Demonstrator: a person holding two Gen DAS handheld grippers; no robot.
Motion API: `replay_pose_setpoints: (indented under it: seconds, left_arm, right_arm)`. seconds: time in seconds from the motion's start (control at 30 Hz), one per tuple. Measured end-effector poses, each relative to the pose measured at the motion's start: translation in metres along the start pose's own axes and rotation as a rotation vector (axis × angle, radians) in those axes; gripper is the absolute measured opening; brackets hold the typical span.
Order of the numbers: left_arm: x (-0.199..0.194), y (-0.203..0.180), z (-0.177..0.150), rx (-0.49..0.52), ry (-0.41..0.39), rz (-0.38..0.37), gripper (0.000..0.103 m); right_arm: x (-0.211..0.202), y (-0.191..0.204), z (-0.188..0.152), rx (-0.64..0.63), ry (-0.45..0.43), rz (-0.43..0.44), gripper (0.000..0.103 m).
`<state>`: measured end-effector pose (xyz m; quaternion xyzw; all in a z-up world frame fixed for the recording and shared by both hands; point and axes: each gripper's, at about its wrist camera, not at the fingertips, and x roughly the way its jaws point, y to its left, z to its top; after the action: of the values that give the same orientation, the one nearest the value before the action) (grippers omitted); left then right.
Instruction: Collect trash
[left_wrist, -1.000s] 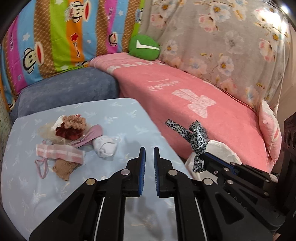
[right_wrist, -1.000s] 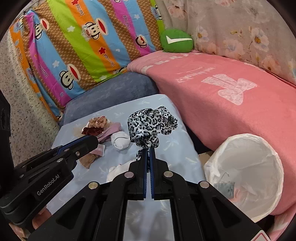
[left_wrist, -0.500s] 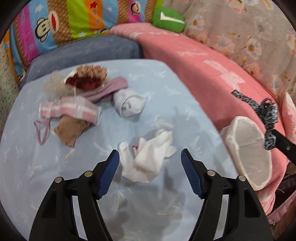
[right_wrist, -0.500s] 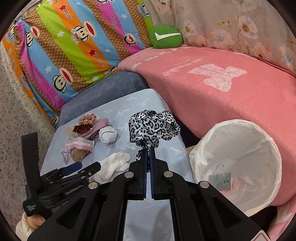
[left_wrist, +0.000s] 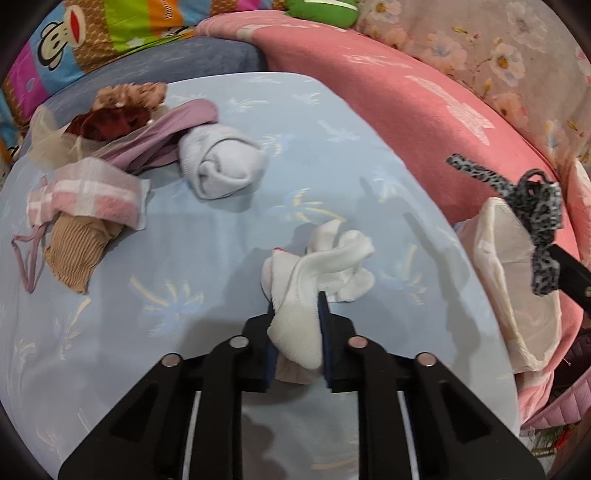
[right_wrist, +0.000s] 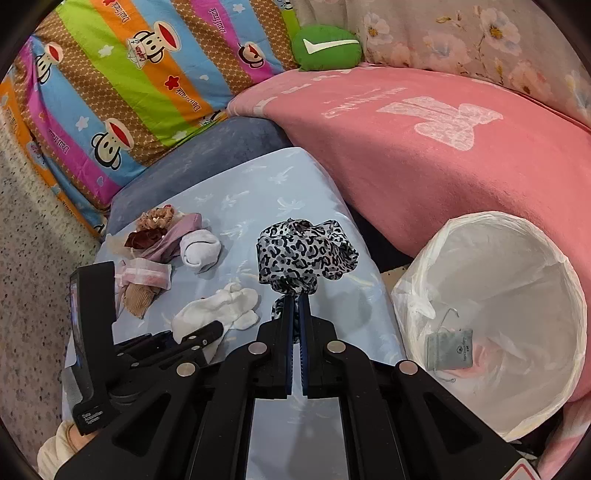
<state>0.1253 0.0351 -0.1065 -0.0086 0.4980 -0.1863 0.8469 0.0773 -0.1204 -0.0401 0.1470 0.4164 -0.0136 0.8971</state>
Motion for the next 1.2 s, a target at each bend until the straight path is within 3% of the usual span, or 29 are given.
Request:
replay_pose_setpoints:
  seconds: [0.33, 0.57, 1.0, 1.2]
  left_arm:
    - [-0.049, -0.084, 0.017, 0.155, -0.081, -0.127, 0.015]
    - [-0.060, -0.139, 0.025, 0.265, -0.122, -0.149, 0.015]
    - [-0.044, -0.228, 0.012, 0.413, -0.071, -0.207, 0.015]
    - [-0.041, -0.246, 0.011, 0.445, -0.065, -0.228, 0.015]
  right_arm:
    - [-0.033, -0.041, -0.001, 0.106, -0.072, -0.095, 0.002]
    - [-0.053, -0.076, -0.012, 0.156, -0.109, -0.149, 0.003]
    - [-0.102, -0.154, -0.040, 0.295, -0.175, -0.218, 0.003]
    - [-0.116, -0.173, -0.041, 0.323, -0.207, -0.240, 0.003]
